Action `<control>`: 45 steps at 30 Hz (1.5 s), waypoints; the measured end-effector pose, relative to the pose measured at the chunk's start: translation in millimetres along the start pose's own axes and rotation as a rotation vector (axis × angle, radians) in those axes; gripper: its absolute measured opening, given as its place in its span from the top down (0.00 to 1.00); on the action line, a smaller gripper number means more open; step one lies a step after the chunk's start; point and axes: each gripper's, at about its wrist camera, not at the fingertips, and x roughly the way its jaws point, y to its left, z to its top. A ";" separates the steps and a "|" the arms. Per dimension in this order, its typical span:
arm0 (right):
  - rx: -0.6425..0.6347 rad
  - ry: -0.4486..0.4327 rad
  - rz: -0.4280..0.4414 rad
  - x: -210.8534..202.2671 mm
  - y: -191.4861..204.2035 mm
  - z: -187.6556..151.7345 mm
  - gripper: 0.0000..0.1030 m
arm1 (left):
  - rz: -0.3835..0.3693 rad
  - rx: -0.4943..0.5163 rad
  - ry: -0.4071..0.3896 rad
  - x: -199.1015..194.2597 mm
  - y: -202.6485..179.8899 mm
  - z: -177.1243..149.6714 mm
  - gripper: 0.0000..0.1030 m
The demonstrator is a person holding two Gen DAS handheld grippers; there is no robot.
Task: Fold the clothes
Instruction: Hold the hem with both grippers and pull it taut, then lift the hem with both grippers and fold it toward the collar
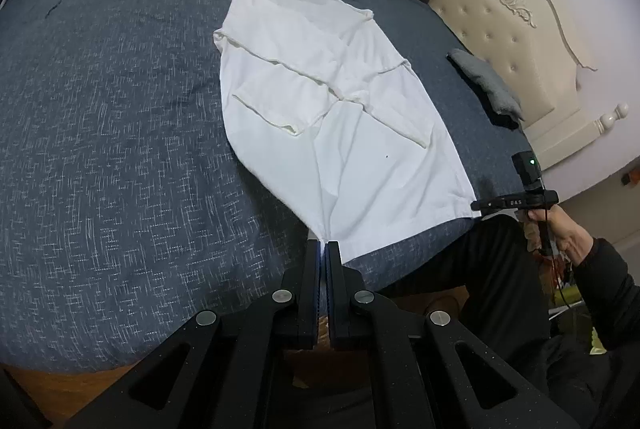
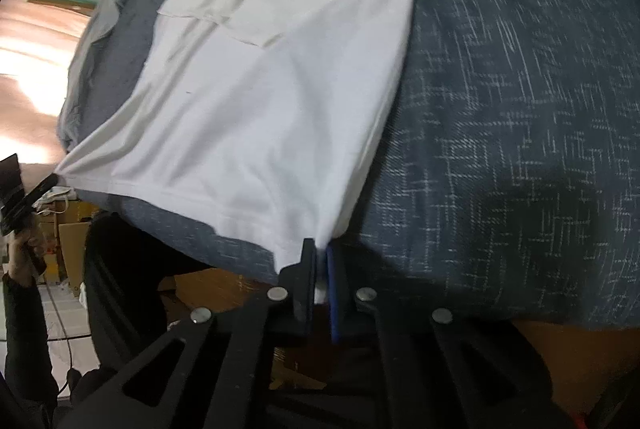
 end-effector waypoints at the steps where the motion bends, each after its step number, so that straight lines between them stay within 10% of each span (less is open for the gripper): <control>1: -0.006 -0.010 0.012 -4.0 1.2 -1.1 0.96 | 0.001 0.002 0.001 -0.4 -0.2 0.3 0.98; 19: -0.076 -0.184 0.065 -106.3 5.5 -30.1 0.97 | 0.006 0.025 -0.032 -19.2 -5.3 -2.5 0.98; 33: -0.128 -0.158 0.109 -119.5 17.8 -58.1 0.97 | -0.020 0.035 -0.032 -34.7 -12.8 -23.3 0.98; 45: -0.119 -0.205 0.179 -145.5 28.8 5.5 0.97 | -0.030 0.011 -0.085 -38.5 2.7 38.6 0.98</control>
